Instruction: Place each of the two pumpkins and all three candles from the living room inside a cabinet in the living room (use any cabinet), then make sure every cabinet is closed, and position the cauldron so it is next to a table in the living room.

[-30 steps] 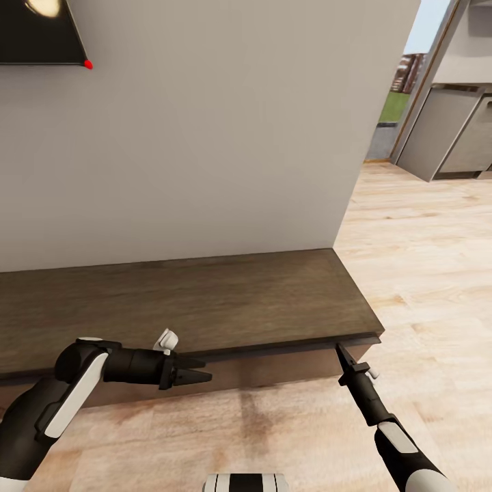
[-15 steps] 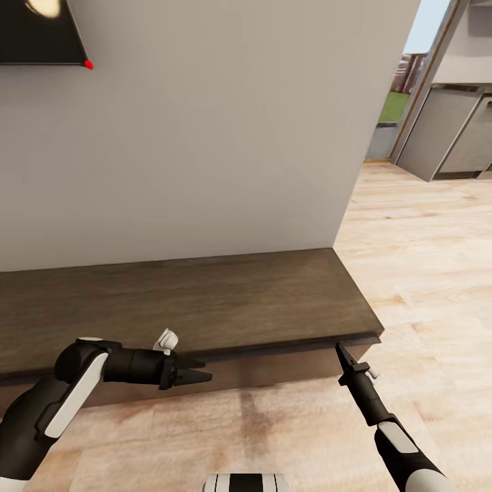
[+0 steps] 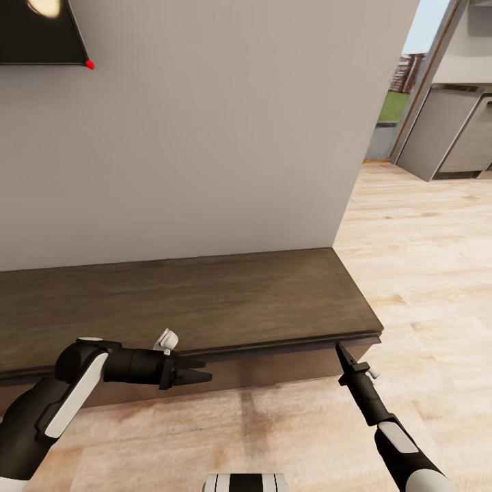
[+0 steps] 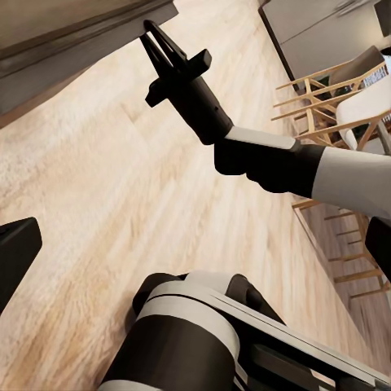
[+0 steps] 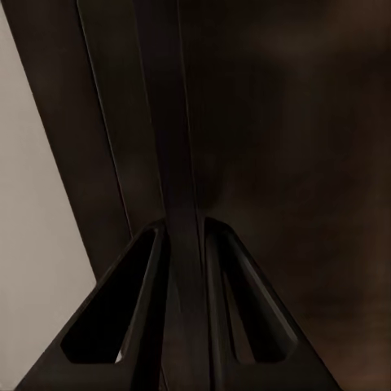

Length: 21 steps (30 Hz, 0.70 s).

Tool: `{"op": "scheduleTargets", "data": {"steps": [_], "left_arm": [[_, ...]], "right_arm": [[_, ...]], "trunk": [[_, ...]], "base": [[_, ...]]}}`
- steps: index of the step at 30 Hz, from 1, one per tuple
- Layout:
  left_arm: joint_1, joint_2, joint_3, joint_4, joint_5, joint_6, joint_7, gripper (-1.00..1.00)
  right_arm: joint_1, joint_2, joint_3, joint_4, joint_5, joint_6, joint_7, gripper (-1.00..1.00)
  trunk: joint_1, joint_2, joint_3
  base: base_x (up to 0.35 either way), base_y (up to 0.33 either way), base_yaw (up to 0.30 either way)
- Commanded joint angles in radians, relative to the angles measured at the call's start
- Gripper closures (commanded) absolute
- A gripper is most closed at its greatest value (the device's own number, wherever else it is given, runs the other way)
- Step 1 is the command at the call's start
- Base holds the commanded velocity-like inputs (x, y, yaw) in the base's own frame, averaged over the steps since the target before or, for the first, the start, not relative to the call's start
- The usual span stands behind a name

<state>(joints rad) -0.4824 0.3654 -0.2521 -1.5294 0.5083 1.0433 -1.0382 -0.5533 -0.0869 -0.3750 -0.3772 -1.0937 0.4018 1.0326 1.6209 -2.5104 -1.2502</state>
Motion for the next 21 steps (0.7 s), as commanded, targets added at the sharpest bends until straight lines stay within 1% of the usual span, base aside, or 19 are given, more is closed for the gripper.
{"op": "scheduleTargets", "data": {"steps": [1,21], "left_arm": [[-0.001,0.0,-0.001,0.0,0.001,0.004,-0.002,-1.0],[-0.001,0.0,-0.003,0.0,-0.001,0.004,-0.002,-1.0]], "right_arm": [[0.0,0.0,0.001,0.001,-0.006,0.013,0.008,1.0],[0.0,-0.004,0.002,0.0,-0.006,0.012,-0.003,1.0]], "trunk": [[0.0,0.0,-0.001],[0.0,0.0,-0.001]], "base": [[0.0,0.0,0.0],[0.0,0.0,0.0]]}}
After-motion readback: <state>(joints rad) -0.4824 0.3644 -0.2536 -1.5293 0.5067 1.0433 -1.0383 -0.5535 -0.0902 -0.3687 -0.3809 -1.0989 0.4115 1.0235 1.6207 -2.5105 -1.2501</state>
